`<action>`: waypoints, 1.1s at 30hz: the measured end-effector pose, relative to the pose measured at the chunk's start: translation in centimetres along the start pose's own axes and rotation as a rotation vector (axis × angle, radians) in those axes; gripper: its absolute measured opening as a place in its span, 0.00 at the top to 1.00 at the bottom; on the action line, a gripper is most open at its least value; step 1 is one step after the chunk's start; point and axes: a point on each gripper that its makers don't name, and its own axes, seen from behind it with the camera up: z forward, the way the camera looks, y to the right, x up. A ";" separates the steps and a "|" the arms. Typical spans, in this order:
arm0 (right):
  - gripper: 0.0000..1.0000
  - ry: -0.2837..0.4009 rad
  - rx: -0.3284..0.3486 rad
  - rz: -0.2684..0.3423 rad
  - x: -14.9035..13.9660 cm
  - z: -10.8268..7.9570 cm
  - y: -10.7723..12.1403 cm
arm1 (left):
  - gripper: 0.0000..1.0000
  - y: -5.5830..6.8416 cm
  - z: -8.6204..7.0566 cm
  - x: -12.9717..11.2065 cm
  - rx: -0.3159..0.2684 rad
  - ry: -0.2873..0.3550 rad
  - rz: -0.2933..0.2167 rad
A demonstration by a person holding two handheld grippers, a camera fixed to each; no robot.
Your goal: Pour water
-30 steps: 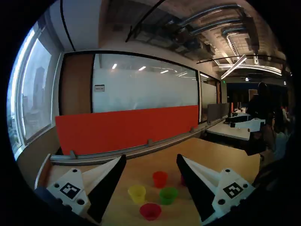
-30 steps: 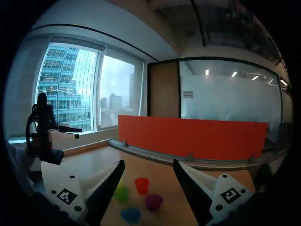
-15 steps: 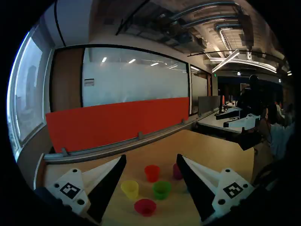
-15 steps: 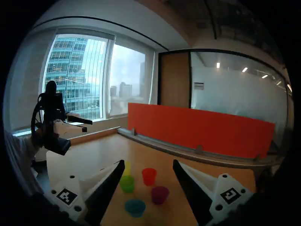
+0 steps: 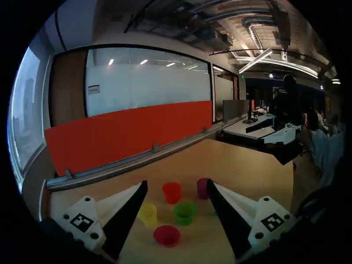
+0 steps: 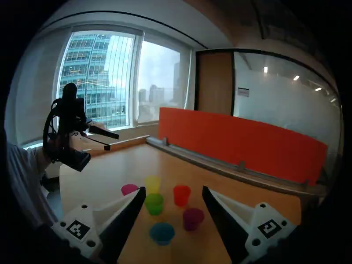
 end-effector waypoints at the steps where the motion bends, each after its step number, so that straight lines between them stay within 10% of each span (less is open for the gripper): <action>1: 0.01 -0.007 0.003 -0.003 -0.3 0.0 0.0 | 0.00 0.1 0.1 -0.3 -0.007 -0.008 -0.001; 33: 0.00 -0.154 0.059 -0.009 -8.0 1.2 -0.8 | 0.00 2.4 2.9 -7.8 -0.090 -0.170 0.036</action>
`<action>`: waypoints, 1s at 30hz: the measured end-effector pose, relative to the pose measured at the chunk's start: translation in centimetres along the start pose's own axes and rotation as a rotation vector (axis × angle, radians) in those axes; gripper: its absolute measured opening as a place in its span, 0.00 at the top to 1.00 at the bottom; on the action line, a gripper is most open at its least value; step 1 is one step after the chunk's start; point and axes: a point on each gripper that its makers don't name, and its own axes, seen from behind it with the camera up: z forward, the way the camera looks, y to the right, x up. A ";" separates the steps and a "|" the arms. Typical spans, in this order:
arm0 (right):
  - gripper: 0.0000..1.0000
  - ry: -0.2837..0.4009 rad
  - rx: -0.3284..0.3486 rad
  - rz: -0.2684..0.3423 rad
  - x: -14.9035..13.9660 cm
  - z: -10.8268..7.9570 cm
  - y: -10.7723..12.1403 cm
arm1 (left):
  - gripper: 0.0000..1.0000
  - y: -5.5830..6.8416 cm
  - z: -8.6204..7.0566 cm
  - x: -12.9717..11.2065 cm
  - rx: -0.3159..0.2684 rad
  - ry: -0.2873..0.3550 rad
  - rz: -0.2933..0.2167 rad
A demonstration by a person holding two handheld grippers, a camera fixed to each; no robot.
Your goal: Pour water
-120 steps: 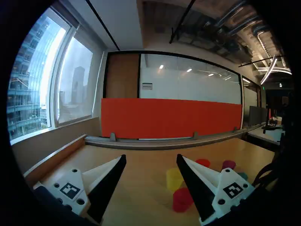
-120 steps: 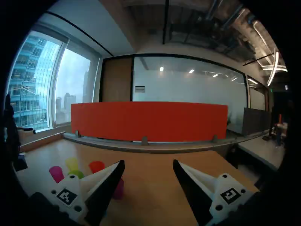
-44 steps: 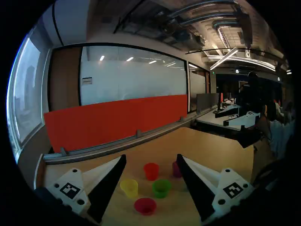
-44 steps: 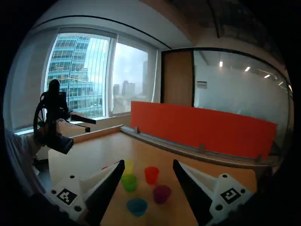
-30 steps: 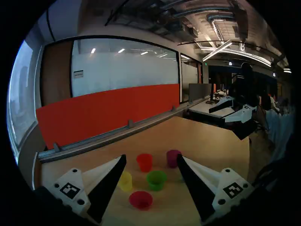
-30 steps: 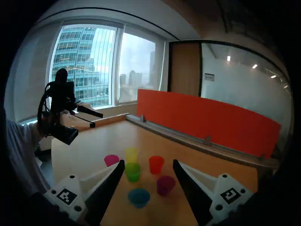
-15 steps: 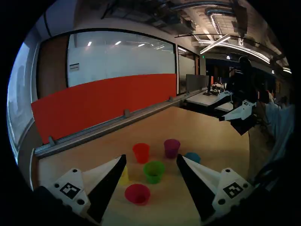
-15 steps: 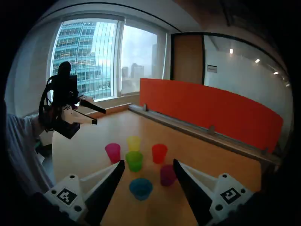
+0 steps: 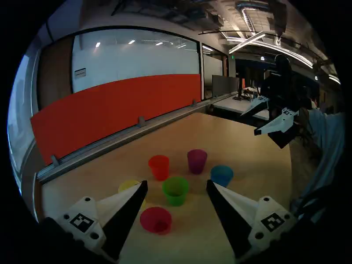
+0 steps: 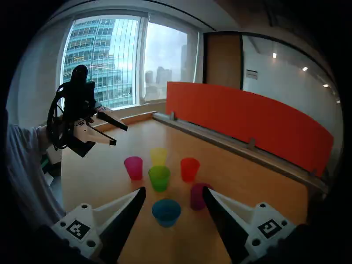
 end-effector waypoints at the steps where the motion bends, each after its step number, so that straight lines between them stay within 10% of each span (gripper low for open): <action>1: 0.01 -0.003 0.002 0.000 -0.1 0.1 0.0 | 0.00 0.1 0.1 -0.1 -0.003 -0.004 0.002; 30: 0.00 -0.110 0.029 -0.026 -5.7 2.6 -1.1 | 0.00 0.9 3.6 -4.6 -0.053 -0.120 0.025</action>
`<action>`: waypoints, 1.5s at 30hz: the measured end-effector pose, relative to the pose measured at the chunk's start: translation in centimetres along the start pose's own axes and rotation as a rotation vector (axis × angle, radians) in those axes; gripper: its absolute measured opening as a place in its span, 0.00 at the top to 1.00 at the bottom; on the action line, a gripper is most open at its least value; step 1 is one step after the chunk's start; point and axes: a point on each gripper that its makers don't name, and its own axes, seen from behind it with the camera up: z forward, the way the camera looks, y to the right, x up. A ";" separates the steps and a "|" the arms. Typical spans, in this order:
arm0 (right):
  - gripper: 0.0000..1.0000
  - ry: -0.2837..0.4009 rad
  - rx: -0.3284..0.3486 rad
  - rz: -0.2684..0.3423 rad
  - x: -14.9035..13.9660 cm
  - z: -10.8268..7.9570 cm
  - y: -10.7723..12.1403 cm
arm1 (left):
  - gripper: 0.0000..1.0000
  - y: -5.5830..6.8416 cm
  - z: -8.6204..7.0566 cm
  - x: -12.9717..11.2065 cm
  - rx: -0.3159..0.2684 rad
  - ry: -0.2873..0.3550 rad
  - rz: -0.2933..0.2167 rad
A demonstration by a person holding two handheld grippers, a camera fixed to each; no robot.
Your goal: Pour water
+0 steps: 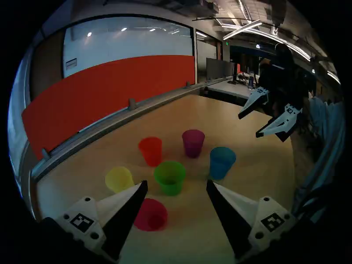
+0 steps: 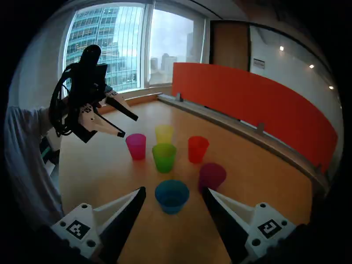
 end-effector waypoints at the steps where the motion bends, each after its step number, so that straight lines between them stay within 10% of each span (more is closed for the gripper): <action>1: 0.01 0.000 0.000 -0.001 0.0 0.0 0.0 | 0.00 0.0 0.2 -0.1 -0.002 -0.005 0.002; 45: 0.00 0.006 0.001 0.002 -0.1 0.5 0.5 | 0.00 -1.6 11.2 -4.0 -0.003 -0.179 -0.006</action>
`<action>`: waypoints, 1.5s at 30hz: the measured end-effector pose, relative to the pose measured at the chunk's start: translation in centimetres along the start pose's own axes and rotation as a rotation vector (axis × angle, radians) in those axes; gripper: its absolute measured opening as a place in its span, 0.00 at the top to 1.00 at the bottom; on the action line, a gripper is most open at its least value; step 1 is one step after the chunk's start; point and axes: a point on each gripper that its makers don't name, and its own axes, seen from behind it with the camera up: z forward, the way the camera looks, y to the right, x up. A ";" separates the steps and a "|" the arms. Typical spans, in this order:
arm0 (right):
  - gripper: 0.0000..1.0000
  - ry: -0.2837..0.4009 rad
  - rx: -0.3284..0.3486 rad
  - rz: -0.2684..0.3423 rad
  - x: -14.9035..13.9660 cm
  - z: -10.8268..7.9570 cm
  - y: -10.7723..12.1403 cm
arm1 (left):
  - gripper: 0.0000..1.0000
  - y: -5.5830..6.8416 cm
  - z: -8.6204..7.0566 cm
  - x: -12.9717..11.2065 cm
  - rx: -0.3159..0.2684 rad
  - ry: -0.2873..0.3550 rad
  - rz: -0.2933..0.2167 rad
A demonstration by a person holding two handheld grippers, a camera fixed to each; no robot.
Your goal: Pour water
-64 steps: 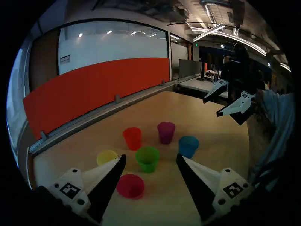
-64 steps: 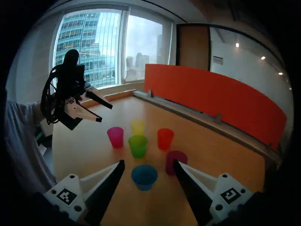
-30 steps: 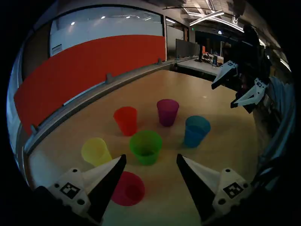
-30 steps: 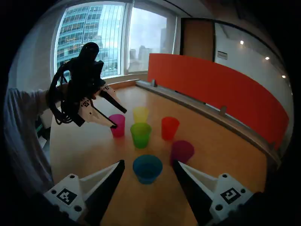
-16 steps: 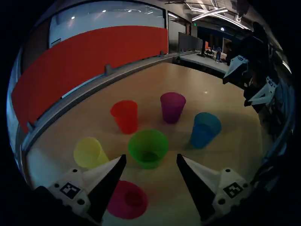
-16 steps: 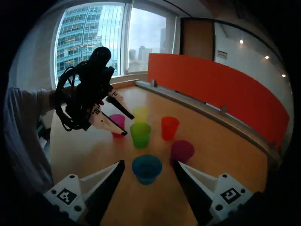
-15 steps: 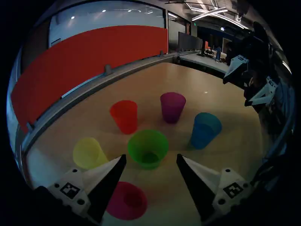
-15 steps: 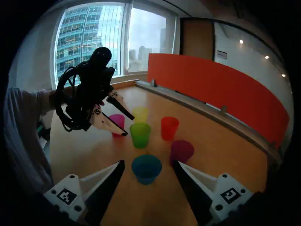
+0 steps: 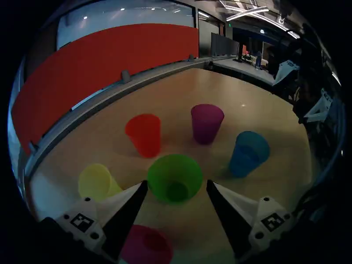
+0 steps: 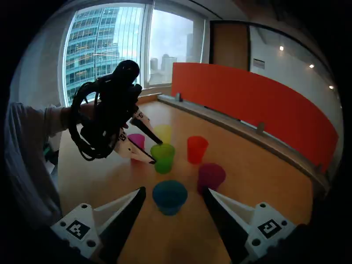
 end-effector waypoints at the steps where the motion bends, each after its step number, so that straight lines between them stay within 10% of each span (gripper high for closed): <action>1: 0.00 0.000 0.000 0.000 0.0 0.0 0.0 | 0.00 0.0 0.1 0.0 0.002 -0.002 0.001; 33: 0.00 0.003 -0.012 -0.005 -0.2 -0.4 0.4 | 0.12 -0.3 2.0 -0.3 0.037 -0.017 -0.003; 45: 0.00 0.008 -0.014 -0.005 0.1 -0.5 0.3 | 0.13 0.1 0.3 1.4 0.031 0.046 -0.012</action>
